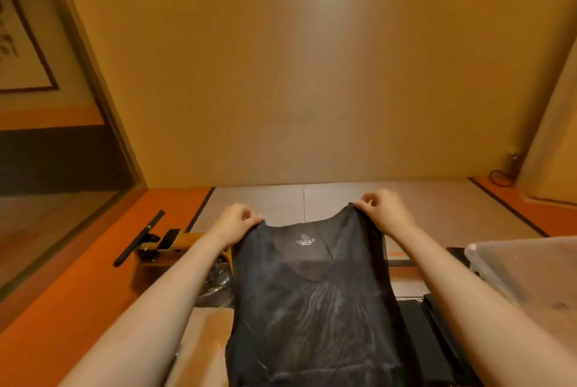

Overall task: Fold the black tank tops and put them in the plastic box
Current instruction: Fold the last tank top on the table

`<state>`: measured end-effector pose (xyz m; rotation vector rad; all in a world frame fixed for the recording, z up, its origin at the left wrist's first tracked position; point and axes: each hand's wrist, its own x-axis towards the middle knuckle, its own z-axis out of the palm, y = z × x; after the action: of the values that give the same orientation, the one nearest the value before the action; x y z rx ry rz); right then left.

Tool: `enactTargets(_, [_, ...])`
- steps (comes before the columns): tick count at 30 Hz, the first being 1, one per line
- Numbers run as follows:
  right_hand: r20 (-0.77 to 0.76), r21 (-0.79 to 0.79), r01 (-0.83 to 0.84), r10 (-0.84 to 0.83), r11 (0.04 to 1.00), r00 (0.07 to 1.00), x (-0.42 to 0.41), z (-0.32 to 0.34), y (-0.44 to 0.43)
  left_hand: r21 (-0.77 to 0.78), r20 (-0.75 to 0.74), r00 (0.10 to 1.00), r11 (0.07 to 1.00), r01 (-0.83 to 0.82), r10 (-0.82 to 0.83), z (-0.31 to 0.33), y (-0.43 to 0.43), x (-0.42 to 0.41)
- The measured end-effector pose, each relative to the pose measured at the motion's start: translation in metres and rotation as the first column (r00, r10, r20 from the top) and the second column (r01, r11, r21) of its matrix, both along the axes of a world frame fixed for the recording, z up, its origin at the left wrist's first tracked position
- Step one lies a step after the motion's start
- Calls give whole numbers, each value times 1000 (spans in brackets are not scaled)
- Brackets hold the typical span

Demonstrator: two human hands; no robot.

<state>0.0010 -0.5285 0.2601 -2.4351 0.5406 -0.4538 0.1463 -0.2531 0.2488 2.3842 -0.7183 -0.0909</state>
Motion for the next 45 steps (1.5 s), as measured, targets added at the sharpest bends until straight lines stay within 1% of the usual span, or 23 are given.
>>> enactTargets(2, [-6,-13,95,-95,995,995,22,-55,1,87,-16,998,994,-64,65,-36,-14,14])
enactTargets(4, [-34,-99,135,-139,986,990,30,-106,12,158,-19,996,984,-83,87,-77,-26,16])
enactTargets(5, [-56,-157,122,-132,980,990,27,-129,22,217,10,998,974,-69,68,-102,-30,10])
enactTargets(7, [-116,-221,18,-45,975,992,10,-177,48,285,73,997,958,-23,2,-155,-31,-21])
enactTargets(9, [-171,-295,-75,24,953,985,-19,-222,75,310,60,997,951,22,-43,-204,-23,-66])
enactTargets(10, [-204,-320,-108,43,941,978,-36,-242,87,339,54,997,940,27,-48,-230,-17,-90])
enactTargets(12, [-282,-340,-182,85,923,956,-72,-275,106,398,84,996,917,-25,-9,-274,-3,-138])
enactTargets(15, [-386,-327,-241,104,914,917,-114,-309,125,465,-26,1000,885,8,4,-309,15,-184])
enactTargets(17, [-447,-315,-206,47,926,893,-130,-326,127,504,-47,999,864,5,21,-322,22,-195])
enactTargets(20, [-542,-272,-152,-20,950,840,-144,-344,127,534,-41,999,845,29,-8,-337,31,-202])
enactTargets(23, [-581,-253,-121,-51,960,812,-146,-351,130,544,-29,999,838,34,-22,-346,36,-202])
enactTargets(27, [-578,-258,-96,-74,961,813,-132,-350,128,515,3,1000,857,22,-27,-347,29,-182])
enactTargets(32, [-545,-254,-63,-89,965,834,-108,-351,122,513,11,996,856,70,-88,-347,25,-152])
enactTargets(37, [-530,-252,-56,-89,966,843,-74,-353,110,541,19,994,837,79,-106,-350,16,-113])
enactTargets(40, [-544,-261,-58,-97,964,834,-61,-354,107,561,35,991,823,86,-127,-353,14,-94])
enactTargets(43, [-541,-259,-78,-78,963,838,-58,-355,105,557,38,989,824,100,-146,-355,13,-89])
enactTargets(45, [-508,-237,-104,-32,966,861,-63,-351,104,535,47,987,838,104,-153,-353,16,-92])
